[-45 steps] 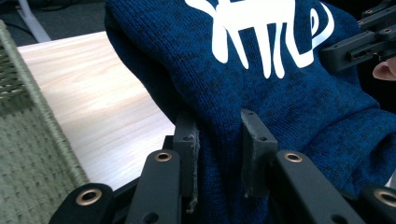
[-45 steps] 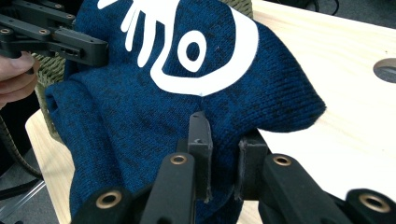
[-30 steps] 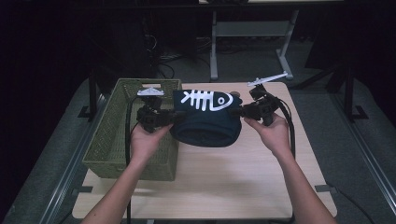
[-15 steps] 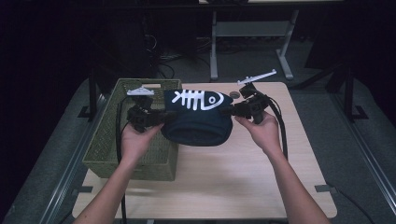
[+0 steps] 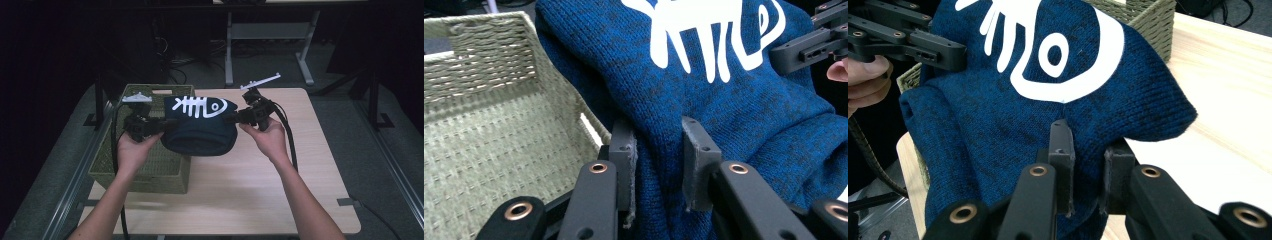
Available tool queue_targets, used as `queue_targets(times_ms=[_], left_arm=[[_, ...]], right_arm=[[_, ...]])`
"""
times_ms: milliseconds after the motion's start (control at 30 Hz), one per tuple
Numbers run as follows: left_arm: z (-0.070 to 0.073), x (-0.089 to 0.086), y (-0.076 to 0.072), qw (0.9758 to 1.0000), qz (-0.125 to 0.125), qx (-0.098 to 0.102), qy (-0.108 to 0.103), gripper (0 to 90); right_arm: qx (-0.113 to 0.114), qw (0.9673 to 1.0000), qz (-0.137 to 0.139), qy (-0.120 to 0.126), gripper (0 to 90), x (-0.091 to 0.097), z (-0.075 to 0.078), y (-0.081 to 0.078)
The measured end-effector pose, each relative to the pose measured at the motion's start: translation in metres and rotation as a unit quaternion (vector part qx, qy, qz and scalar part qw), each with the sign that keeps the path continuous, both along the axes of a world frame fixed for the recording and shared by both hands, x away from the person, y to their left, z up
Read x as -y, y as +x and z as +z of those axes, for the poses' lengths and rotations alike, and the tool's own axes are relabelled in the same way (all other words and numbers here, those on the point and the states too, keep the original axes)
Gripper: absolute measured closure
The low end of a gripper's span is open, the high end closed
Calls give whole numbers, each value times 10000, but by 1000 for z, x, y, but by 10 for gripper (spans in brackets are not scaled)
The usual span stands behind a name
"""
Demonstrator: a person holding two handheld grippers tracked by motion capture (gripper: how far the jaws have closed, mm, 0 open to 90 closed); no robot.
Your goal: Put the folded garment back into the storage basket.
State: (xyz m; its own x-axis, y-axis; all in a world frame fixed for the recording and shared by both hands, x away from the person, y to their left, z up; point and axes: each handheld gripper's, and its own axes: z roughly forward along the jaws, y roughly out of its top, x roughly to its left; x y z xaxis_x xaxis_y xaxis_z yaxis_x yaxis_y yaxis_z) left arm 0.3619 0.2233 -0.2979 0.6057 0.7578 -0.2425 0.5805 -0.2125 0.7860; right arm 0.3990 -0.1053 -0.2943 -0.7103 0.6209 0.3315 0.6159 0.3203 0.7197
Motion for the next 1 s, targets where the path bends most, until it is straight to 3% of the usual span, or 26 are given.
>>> queue_targets(times_ms=[1000], left_arm=[[2, -33, -3, 9998, 207, -20, 41, 709]], right_arm=[[22, 9997, 224, 6, 787, -36, 3, 5]])
